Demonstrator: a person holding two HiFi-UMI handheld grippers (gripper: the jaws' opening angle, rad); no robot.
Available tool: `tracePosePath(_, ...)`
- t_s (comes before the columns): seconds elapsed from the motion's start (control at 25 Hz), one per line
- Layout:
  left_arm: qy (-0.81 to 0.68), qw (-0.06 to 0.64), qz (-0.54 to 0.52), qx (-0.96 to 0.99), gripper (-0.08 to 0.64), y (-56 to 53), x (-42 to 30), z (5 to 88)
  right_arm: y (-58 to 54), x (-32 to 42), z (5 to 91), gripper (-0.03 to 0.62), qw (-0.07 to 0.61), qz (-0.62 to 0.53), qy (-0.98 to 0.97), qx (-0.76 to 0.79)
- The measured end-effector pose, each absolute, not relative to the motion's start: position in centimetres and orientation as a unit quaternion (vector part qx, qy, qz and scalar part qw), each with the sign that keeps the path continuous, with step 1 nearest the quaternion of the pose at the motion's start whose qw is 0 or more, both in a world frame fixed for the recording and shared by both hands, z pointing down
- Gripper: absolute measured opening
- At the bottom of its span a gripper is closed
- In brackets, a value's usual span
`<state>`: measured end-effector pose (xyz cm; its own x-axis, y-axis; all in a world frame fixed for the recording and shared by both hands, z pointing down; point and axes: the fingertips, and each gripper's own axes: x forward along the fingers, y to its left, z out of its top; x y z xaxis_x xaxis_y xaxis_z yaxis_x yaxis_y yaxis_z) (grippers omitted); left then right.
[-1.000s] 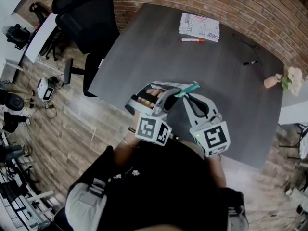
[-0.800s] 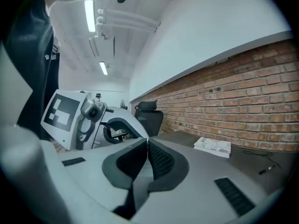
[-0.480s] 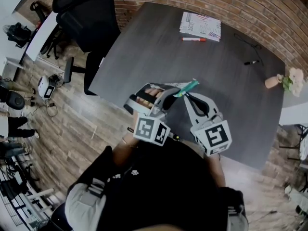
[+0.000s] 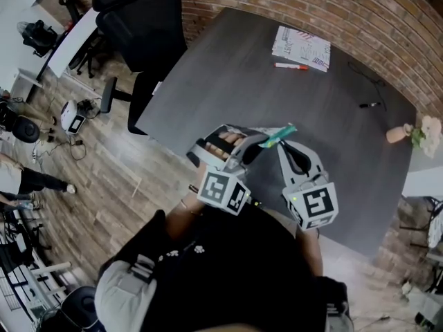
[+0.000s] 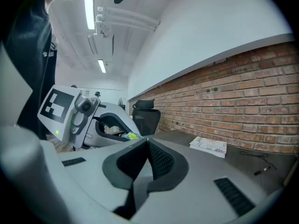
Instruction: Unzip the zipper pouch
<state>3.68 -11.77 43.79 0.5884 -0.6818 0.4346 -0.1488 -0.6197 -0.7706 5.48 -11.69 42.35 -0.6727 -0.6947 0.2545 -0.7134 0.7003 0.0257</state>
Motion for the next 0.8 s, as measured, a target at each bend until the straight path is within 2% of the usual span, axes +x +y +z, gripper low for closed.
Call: tracePosePath(0.8, 0.246, 0.336, -0.354, -0.837, 0.012, -10.2, 4.1, 43.6, -11.4, 7.1, 43.0, 0.002, 0.133, 0.039, -0.901, 0.412)
